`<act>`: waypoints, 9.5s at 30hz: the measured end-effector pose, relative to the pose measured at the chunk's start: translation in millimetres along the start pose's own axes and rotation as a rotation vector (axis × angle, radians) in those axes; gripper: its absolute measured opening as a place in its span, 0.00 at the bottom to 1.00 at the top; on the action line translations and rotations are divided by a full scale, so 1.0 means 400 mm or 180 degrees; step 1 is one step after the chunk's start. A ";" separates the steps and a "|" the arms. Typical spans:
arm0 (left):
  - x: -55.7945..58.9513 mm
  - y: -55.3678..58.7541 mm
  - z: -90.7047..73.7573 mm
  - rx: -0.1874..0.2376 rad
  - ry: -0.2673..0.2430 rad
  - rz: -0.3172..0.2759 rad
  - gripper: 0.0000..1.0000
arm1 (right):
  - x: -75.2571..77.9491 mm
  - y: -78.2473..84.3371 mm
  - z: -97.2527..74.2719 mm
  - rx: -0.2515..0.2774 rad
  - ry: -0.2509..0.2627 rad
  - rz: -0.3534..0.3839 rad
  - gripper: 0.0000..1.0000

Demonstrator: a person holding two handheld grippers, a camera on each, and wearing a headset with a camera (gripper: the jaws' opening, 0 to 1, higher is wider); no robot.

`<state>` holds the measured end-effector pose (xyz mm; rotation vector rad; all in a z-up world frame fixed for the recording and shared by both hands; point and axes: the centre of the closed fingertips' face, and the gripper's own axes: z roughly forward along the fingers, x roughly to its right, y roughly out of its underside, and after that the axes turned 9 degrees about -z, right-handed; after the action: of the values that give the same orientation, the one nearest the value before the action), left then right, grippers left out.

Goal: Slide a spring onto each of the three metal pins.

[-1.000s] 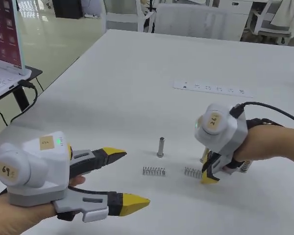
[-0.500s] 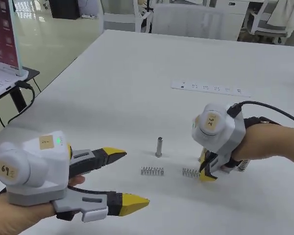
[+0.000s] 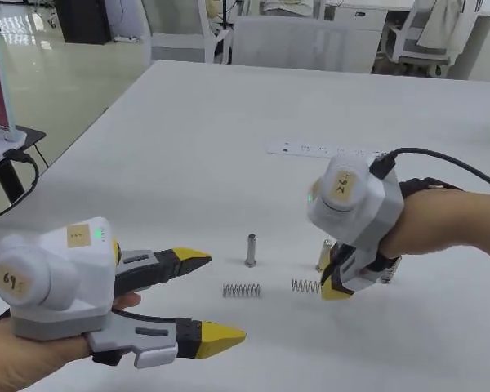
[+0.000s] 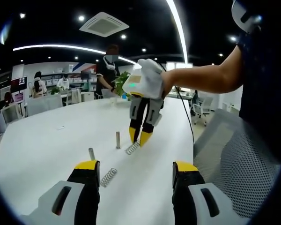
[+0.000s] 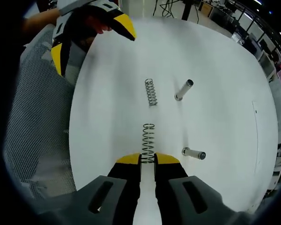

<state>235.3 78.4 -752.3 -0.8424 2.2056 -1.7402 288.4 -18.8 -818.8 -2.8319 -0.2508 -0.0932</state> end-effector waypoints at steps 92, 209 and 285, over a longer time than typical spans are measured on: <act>0.106 -0.047 0.065 0.0137 0.0687 0.0423 0.02 | -0.142 -0.165 -0.082 0.0372 -0.0287 -0.0649 0.11; -0.003 0.007 0.015 0.0167 0.0040 -0.0128 0.53 | 0.012 -0.017 -0.188 0.0126 0.0071 -0.0176 0.09; -0.010 0.008 0.005 0.0176 -0.0027 -0.0157 0.51 | 0.150 0.046 0.051 -0.0154 0.0062 0.0171 0.09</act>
<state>238.6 79.3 -756.7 -0.8968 2.1384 -1.8077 351.4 -20.4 -838.0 -2.8818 -0.1704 -0.1170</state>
